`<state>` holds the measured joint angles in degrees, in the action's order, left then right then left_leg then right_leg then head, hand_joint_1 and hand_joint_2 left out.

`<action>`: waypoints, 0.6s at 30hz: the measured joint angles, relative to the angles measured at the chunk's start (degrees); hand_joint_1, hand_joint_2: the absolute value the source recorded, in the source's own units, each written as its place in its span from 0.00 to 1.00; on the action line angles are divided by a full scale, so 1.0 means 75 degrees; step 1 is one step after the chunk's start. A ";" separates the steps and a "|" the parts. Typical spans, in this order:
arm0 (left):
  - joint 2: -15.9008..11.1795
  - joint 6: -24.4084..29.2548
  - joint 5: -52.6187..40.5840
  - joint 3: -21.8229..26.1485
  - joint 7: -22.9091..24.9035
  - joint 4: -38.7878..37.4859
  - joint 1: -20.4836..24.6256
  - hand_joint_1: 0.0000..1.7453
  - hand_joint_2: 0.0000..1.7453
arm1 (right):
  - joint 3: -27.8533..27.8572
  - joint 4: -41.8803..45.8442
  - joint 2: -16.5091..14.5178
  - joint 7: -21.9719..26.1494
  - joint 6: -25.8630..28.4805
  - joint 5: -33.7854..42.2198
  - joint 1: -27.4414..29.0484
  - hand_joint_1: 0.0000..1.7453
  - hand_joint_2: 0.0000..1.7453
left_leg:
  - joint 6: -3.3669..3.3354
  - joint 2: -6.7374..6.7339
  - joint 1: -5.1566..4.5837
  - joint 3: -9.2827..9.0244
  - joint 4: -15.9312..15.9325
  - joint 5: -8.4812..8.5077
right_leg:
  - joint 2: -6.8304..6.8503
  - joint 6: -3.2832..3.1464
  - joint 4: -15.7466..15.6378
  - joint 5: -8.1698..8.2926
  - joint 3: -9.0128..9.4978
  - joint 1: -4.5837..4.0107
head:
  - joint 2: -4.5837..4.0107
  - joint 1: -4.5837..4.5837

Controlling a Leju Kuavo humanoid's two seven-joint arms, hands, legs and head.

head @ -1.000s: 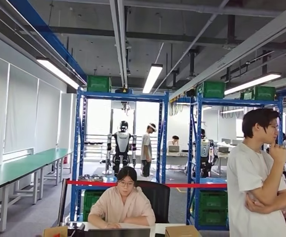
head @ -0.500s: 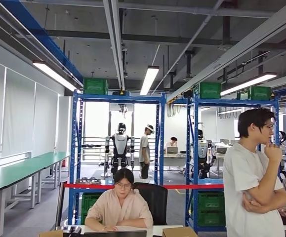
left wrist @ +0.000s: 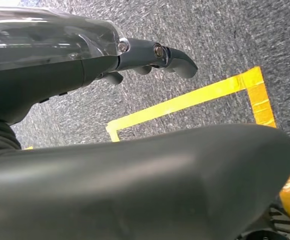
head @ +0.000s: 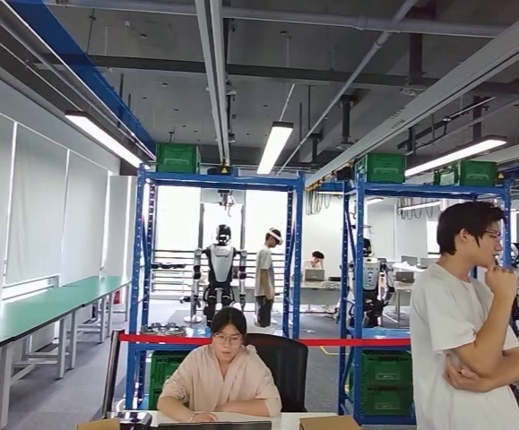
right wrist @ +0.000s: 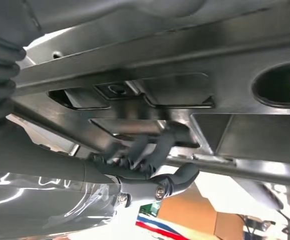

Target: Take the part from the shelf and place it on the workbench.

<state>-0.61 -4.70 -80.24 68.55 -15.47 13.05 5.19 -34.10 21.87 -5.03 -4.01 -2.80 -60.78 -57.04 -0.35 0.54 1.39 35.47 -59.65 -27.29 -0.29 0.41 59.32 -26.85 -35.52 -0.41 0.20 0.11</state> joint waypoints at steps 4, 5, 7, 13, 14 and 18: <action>0.0003 0.0002 0.0006 -0.0001 -0.0017 0.0000 -0.0009 0.00 0.00 | 0.0055 0.0044 -0.0048 0.0425 -0.0210 0.0289 -0.0016 0.00 0.00 | 0.0151 -0.0007 0.0006 -0.0012 0.0005 -0.0062 | 0.0009 -0.0117 -0.0199 0.0036 0.0079 0.0009 | 0.0000 -0.0001; 0.0003 0.0004 0.0015 -0.0001 -0.0024 0.0000 -0.0009 0.00 0.00 | 0.0101 0.0063 -0.0061 0.0624 -0.0334 0.0464 -0.0037 0.00 0.00 | 0.0170 -0.0009 0.0004 0.0061 -0.0186 -0.0209 | 0.0017 -0.0158 -0.0249 0.0065 0.0104 0.0027 | 0.0000 0.0000; -0.0001 0.0011 0.0044 0.0000 -0.0047 0.0000 -0.0009 0.00 0.00 | 0.0254 0.0082 -0.0073 0.1136 -0.0755 0.0989 -0.0086 0.00 0.00 | 0.0189 -0.0012 0.0002 0.0436 -0.1035 -0.0679 | 0.0023 -0.0201 -0.0283 0.0086 0.0123 0.0034 | 0.0000 0.0000; -0.0033 0.0020 0.0090 0.0002 -0.0186 0.0000 -0.0061 0.00 0.00 | 0.0915 0.0185 0.0276 0.2701 -0.3080 0.3031 -0.0373 0.00 0.00 | 0.0205 -0.0018 0.0018 0.0328 -0.0789 -0.0224 | 0.0020 -0.0146 -0.0195 0.0033 0.0118 0.0010 | 0.0000 0.0000; -0.0046 0.0016 0.0093 0.0002 -0.0216 0.0000 -0.0060 0.00 0.00 | 0.1012 0.0207 0.0389 0.2881 -0.3427 0.3340 -0.0482 0.00 0.00 | 0.0183 -0.0020 0.0018 0.0138 -0.0376 -0.0068 | 0.0019 -0.0113 -0.0151 0.0009 0.0096 -0.0004 | 0.0000 0.0001; -0.0060 -0.0017 0.0109 0.0002 -0.0312 0.0000 -0.0086 0.00 0.00 | 0.1407 0.0444 0.0853 0.3649 -0.4142 0.4818 -0.0639 0.00 0.00 | 0.0059 -0.0010 -0.0006 -0.0003 -0.0012 -0.0003 | 0.0021 0.0008 -0.0103 -0.0011 0.0049 -0.0016 | 0.0001 0.0000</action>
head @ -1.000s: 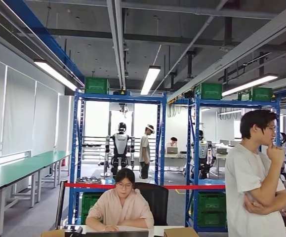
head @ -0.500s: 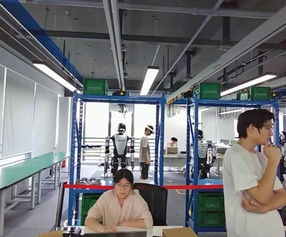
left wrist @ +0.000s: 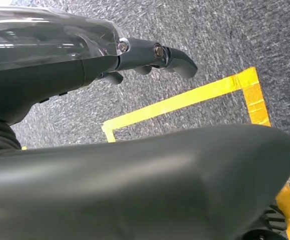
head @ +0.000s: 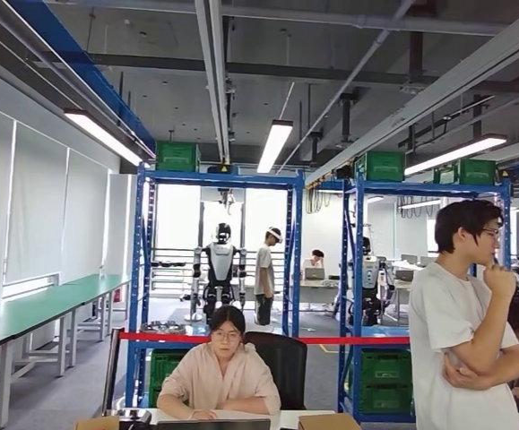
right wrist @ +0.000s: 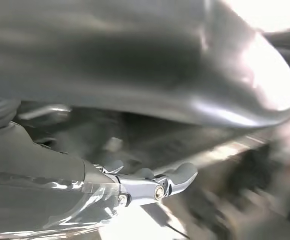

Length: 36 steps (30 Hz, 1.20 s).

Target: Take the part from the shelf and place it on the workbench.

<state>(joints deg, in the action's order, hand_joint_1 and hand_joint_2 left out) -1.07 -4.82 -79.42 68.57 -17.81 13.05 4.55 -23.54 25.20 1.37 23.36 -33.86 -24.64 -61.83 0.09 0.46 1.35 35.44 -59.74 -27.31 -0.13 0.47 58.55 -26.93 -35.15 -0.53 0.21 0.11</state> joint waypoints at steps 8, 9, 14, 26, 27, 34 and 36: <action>-0.0001 -0.0087 0.0161 0.0007 -0.0136 0.0000 -0.0021 0.00 0.00 | 0.1459 0.3825 0.0290 0.1072 0.0544 0.3768 0.2758 0.00 0.00 | -0.0165 0.0030 0.0038 -0.0063 0.0039 -0.0002 | 0.0002 0.0202 0.1894 -0.0832 -0.0811 0.0089 | -0.0001 0.0003; -0.0001 -0.0082 0.0173 0.0009 -0.0132 0.0000 -0.0027 0.00 0.00 | 0.1573 0.4528 0.0279 0.1084 0.0560 0.3976 0.3207 0.00 0.00 | -0.0163 0.0036 0.0033 -0.0068 0.0038 -0.0009 | 0.0002 0.0180 0.1480 -0.0597 -0.0621 0.0086 | -0.0001 0.0003; 0.0005 -0.0046 0.0217 0.0028 -0.0042 0.0000 -0.0067 0.00 0.00 | 0.1782 0.7258 0.0191 0.1181 0.0439 0.4360 0.4796 0.00 0.00 | -0.0060 0.0034 -0.0008 -0.0071 0.0056 -0.0007 | -0.0014 0.0034 -0.0025 -0.0035 0.0089 0.0014 | 0.0000 0.0002; -0.0015 0.0064 0.0474 0.0264 -0.0026 0.0000 -0.0128 0.00 0.00 | 0.1491 1.0118 -0.0042 0.2174 0.0073 0.4144 0.7108 0.00 0.00 | 0.0134 0.0013 0.0007 -0.0640 -0.0374 -0.0817 | 0.0080 -0.0098 -0.0040 0.0288 -0.0212 0.0065 | -0.0001 0.0002; -0.0016 0.0065 0.0492 0.0283 -0.0025 0.0000 -0.0125 0.00 0.00 | 0.1476 1.0241 -0.0045 0.2188 0.0059 0.4140 0.7227 0.00 0.00 | 0.0109 0.0022 0.0005 -0.0852 -0.0002 -0.0715 | 0.0069 -0.0055 0.0000 0.0316 -0.0251 0.0055 | -0.0001 0.0002; -0.0009 0.0079 0.0535 0.0468 -0.0068 0.0000 -0.0172 0.00 0.00 | 0.1523 1.0608 -0.0138 0.2198 -0.0226 0.4131 0.8125 0.00 0.00 | -0.0254 -0.0043 -0.0030 -0.0711 0.0213 -0.0354 | 0.0007 0.0244 0.0710 -0.0334 -0.0522 0.0115 | -0.0001 0.0004; -0.0009 0.0085 0.0552 0.0519 -0.0060 0.0000 -0.0190 0.00 0.00 | 0.1602 1.0617 -0.0183 0.2198 -0.0338 0.4151 0.8396 0.00 0.00 | -0.0291 -0.0060 -0.0047 -0.0562 0.0209 -0.0243 | 0.0009 0.0282 0.1690 -0.1006 -0.0726 0.0126 | -0.0001 0.0004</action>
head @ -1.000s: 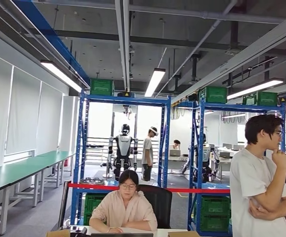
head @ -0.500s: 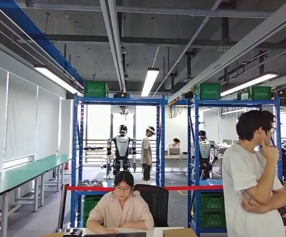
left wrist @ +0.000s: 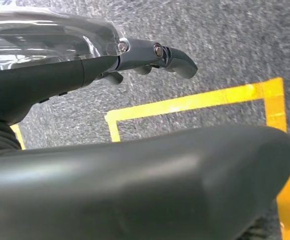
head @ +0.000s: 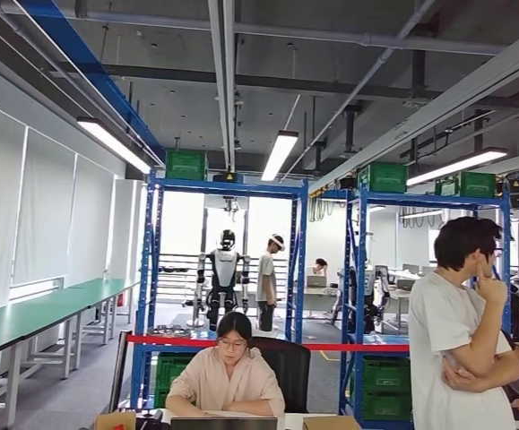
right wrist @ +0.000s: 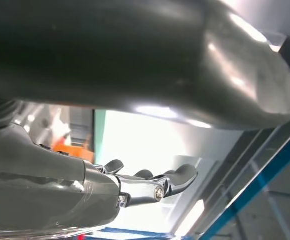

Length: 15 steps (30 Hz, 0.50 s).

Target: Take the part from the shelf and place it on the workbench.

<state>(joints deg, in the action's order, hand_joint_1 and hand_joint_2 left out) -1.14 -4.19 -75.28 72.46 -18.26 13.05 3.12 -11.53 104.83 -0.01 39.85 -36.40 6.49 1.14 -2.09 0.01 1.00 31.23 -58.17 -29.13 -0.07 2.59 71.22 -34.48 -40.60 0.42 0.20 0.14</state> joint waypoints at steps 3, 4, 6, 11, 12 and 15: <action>0.0000 0.0041 0.0022 0.0077 0.0029 0.0000 -0.0025 0.00 0.00 | 0.0104 -0.0008 -0.0043 0.0000 -0.0100 0.0109 0.0369 0.00 0.00 | -0.0001 -0.0017 -0.0052 0.0227 -0.0006 0.0166 | -0.0002 -0.0044 0.0157 -0.0012 0.0399 -0.0006 | 0.0000 -0.0001; 0.0000 0.0057 0.0026 0.0106 0.0042 0.0000 -0.0029 0.00 0.00 | 0.0138 -0.0018 -0.0052 0.0000 -0.0152 0.0133 0.0476 0.00 0.00 | 0.0002 -0.0017 -0.0072 0.0287 -0.0006 0.0218 | -0.0004 -0.0107 -0.0322 0.0152 0.0788 -0.0026 | 0.0000 -0.0001; 0.0034 0.0069 0.0037 0.0152 0.0062 0.0001 -0.0040 0.00 0.00 | 0.0232 -0.0055 -0.0094 0.0001 -0.0253 0.0141 0.0662 0.00 0.00 | 0.0033 -0.0015 -0.0102 0.0370 -0.0006 0.0311 | 0.0001 -0.0274 -0.1494 0.0341 0.1612 -0.0104 | 0.0000 -0.0002; 0.0066 0.0103 0.0118 0.0214 0.0053 0.0003 -0.0095 0.00 0.00 | 0.0466 -0.0615 -0.0160 0.0001 -0.0087 -0.0002 0.1004 0.00 0.00 | 0.0230 -0.0020 -0.0052 0.0463 -0.0014 0.0390 | 0.0034 -0.0450 -0.2302 0.0547 0.1950 -0.0178 | 0.0002 -0.0001; 0.0068 0.0099 0.0125 0.0220 0.0047 0.0003 -0.0116 0.00 0.00 | 0.0493 -0.0818 -0.0166 0.0001 0.0053 -0.0108 0.1031 0.00 0.00 | 0.0255 -0.0012 -0.0053 0.0522 -0.0168 0.0176 | 0.0053 -0.0491 -0.2348 0.0642 0.1894 -0.0159 | 0.0001 -0.0002; 0.0076 0.0071 0.0137 0.0272 0.0045 0.0005 -0.0152 0.00 0.00 | 0.0560 -0.1579 -0.0165 -0.0002 0.0500 -0.0296 0.1078 0.00 0.00 | 0.0322 -0.0002 -0.0045 0.0832 -0.1360 -0.0849 | 0.0092 -0.0538 -0.2370 0.0876 0.1619 -0.0142 | 0.0000 -0.0003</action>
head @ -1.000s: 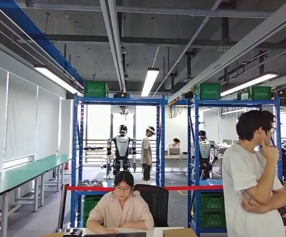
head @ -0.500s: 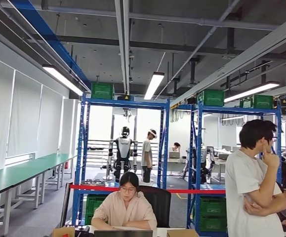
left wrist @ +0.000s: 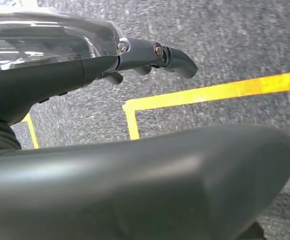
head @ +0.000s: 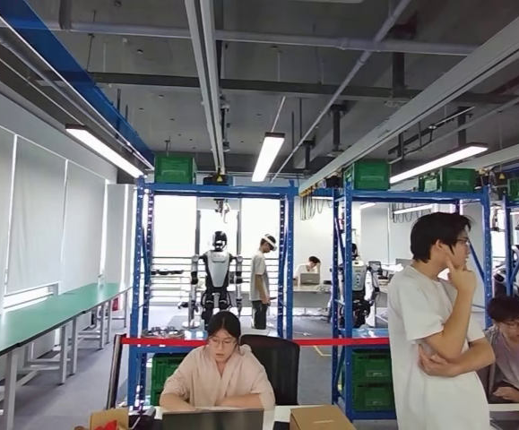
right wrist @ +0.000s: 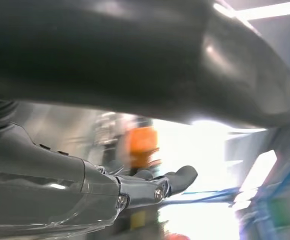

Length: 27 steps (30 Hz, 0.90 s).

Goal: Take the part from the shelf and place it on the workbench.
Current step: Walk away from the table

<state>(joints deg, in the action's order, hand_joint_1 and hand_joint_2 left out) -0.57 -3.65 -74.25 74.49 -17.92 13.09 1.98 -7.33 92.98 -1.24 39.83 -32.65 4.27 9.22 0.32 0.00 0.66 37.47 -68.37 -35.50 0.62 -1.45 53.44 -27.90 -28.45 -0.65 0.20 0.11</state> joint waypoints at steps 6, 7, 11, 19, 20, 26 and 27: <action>0.0001 -0.0011 0.0044 0.0176 -0.0048 0.0010 -0.0052 0.00 0.00 | 0.0194 -0.1846 0.0036 -0.0004 0.0570 -0.0184 -0.0030 0.00 0.00 | 0.0159 0.0005 0.0116 -0.1149 0.0697 0.0526 | 0.0017 0.0166 0.0373 0.0302 -0.0755 0.0050 | 0.0001 -0.0001; 0.0003 -0.0012 0.0047 0.0204 -0.0050 0.0015 -0.0048 0.00 0.00 | 0.0232 -0.2117 0.0041 -0.0005 0.0683 -0.0242 -0.0075 0.00 0.00 | 0.0145 0.0013 0.0126 -0.1424 0.1137 0.0462 | 0.0013 0.0209 0.0488 0.0329 -0.0870 0.0046 | 0.0001 -0.0001; 0.0062 -0.0027 0.0042 0.0350 -0.0055 0.0032 -0.0081 0.00 0.00 | 0.0465 -0.3864 0.0071 -0.0005 0.1242 -0.0494 -0.0411 0.00 0.00 | -0.0088 0.0008 0.0106 -0.1533 0.1528 0.0354 | -0.0028 0.0382 0.0657 0.0446 -0.1079 0.0056 | 0.0001 0.0002; 0.0162 -0.0041 -0.0026 0.0587 -0.0049 0.0095 -0.0143 0.00 0.00 | 0.1170 -0.8034 0.0128 -0.0088 0.2249 -0.0635 -0.1257 0.00 0.00 | -0.0351 -0.0068 -0.0002 -0.0820 0.1496 0.0938 | -0.0058 0.0519 0.2468 -0.0737 -0.1055 0.0120 | 0.0000 0.0003; 0.0180 -0.0041 -0.0028 0.0610 -0.0048 0.0101 -0.0147 0.00 0.00 | 0.1235 -0.8374 0.0135 -0.0134 0.2365 -0.0666 -0.1331 0.00 0.00 | -0.0344 -0.0066 -0.0017 -0.0750 0.1492 0.1001 | -0.0065 0.0470 0.1966 -0.0558 -0.0657 0.0109 | 0.0000 0.0003; 0.0291 -0.0041 -0.0134 0.0700 -0.0047 0.0132 -0.0135 0.00 0.00 | 0.1560 -0.9842 0.0187 -0.0927 0.3145 -0.0876 -0.1635 0.00 0.00 | -0.0128 -0.0071 -0.0025 -0.0522 0.1461 0.1272 | -0.0073 0.0207 0.0000 -0.0409 0.0535 -0.0006 | 0.0004 -0.0003; 0.0299 -0.0044 -0.0160 0.0707 -0.0047 0.0132 -0.0142 0.00 0.00 | 0.1602 -0.9995 0.0188 -0.1139 0.3238 -0.0895 -0.1632 0.00 0.00 | -0.0095 -0.0065 -0.0020 -0.0480 0.1376 0.1132 | -0.0055 0.0148 -0.0040 -0.0348 0.0491 0.0005 | 0.0005 -0.0004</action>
<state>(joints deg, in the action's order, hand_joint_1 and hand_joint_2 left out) 1.68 -3.98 -75.45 79.79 -18.27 14.08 0.91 4.68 18.02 0.17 31.28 -8.36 -2.44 -3.02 -0.39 -0.49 0.51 33.87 -58.05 -27.01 0.21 -0.34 53.15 -30.51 -24.77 -0.61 0.23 0.08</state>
